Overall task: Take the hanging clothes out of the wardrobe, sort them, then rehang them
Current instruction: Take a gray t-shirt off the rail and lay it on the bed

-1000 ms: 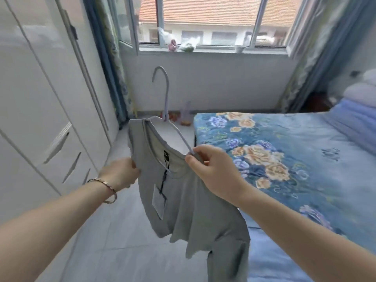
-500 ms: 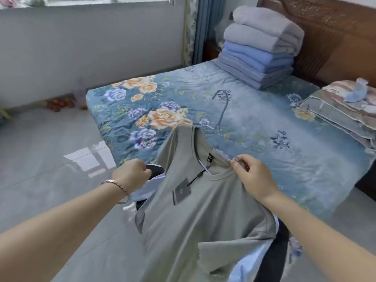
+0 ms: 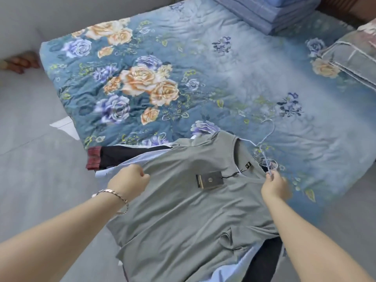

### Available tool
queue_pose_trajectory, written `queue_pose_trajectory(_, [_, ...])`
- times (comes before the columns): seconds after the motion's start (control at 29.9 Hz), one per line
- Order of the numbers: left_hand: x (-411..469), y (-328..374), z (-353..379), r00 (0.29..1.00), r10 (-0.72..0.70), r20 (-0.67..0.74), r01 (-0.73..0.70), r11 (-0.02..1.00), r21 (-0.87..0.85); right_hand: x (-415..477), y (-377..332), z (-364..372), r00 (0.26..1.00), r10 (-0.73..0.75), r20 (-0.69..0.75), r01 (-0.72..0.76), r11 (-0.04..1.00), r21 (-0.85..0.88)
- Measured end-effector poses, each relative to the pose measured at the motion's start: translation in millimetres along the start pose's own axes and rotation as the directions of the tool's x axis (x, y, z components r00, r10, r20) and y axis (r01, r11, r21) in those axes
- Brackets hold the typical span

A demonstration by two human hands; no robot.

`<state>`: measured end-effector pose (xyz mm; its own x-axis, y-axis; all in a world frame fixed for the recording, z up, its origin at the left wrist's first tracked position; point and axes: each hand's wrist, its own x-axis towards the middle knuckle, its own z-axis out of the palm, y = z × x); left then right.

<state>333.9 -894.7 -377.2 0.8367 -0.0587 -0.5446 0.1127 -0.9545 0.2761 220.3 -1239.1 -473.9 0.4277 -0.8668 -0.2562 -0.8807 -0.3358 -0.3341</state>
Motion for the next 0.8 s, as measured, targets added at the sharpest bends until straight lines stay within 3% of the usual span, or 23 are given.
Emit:
queue_pose_trajectory(0.2, [33, -6, 15, 1.000, -0.030, -0.003, 0.030, 0.998, -0.057, 42, -8, 17, 0.970, 0.217, -0.113, -0.212, 0.976, 0.059])
queue_pose_trajectory(0.27, [38, -7, 11, 0.999, -0.037, -0.012, 0.036, 0.998, -0.054, 45, -18, 19, 0.969, 0.210, -0.131, -0.209, 0.978, 0.017])
queue_pose_trajectory(0.33, [39, -10, 5, 0.998, -0.044, -0.033, 0.042, 0.998, -0.056, 39, -33, 22, 0.994, 0.089, -0.057, -0.093, 0.993, -0.076])
queue_pose_trajectory(0.44, [36, -23, -6, 0.997, -0.044, -0.067, 0.041, 0.998, -0.054, 13, -72, 28, 0.966, -0.142, 0.217, 0.197, 0.946, -0.258])
queue_pose_trajectory(0.5, [31, -40, -15, 0.995, -0.052, -0.088, 0.047, 0.997, -0.059, -20, -109, 31, 0.855, -0.263, 0.448, 0.402, 0.881, -0.251])
queue_pose_trajectory(0.6, [15, -76, -37, 0.989, -0.082, -0.127, 0.073, 0.995, -0.074, -92, -173, 31, 0.604, -0.395, 0.692, 0.627, 0.772, -0.106])
queue_pose_trajectory(0.7, [-13, -124, -64, 0.979, -0.124, -0.164, 0.112, 0.990, -0.083, -184, -239, 33, 0.326, -0.485, 0.812, 0.832, 0.555, -0.003])
queue_pose_trajectory(0.8, [-49, -188, -105, 0.960, -0.185, -0.209, 0.168, 0.981, -0.093, -289, -302, 31, 0.126, -0.561, 0.818, 0.948, 0.312, 0.068])
